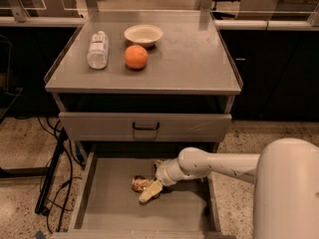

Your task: Pick orange can from middle drawer and place on counter

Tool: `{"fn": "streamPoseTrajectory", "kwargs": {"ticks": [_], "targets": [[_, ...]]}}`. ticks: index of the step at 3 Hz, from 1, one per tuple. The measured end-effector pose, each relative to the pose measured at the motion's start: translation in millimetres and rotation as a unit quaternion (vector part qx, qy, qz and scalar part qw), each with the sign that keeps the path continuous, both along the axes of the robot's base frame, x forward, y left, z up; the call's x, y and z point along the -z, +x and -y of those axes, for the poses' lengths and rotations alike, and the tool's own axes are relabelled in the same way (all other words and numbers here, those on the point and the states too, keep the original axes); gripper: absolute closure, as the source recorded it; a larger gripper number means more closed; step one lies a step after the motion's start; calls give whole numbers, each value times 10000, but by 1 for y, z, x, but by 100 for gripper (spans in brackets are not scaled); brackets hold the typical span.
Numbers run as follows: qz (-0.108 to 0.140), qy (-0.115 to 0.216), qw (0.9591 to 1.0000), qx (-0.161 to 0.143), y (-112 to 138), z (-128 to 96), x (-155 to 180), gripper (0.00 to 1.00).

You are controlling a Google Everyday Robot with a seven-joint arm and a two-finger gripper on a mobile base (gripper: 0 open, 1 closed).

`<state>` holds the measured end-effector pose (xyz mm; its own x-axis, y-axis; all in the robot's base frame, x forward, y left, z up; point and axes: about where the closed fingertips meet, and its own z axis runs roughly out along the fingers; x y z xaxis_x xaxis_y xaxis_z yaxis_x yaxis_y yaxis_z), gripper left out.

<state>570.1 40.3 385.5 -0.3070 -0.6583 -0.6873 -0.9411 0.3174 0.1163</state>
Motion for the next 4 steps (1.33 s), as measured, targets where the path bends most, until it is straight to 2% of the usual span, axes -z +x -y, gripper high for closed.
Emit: {"fn": "streamPoseTrajectory", "kwargs": {"ticks": [1, 2, 3, 4], "targets": [[88, -24, 9999, 146, -7, 3, 5, 0], [195, -86, 9994, 275, -24, 5, 16, 0], [211, -119, 9993, 296, -34, 5, 23, 0], [211, -119, 9993, 296, -34, 5, 23, 19]]}}
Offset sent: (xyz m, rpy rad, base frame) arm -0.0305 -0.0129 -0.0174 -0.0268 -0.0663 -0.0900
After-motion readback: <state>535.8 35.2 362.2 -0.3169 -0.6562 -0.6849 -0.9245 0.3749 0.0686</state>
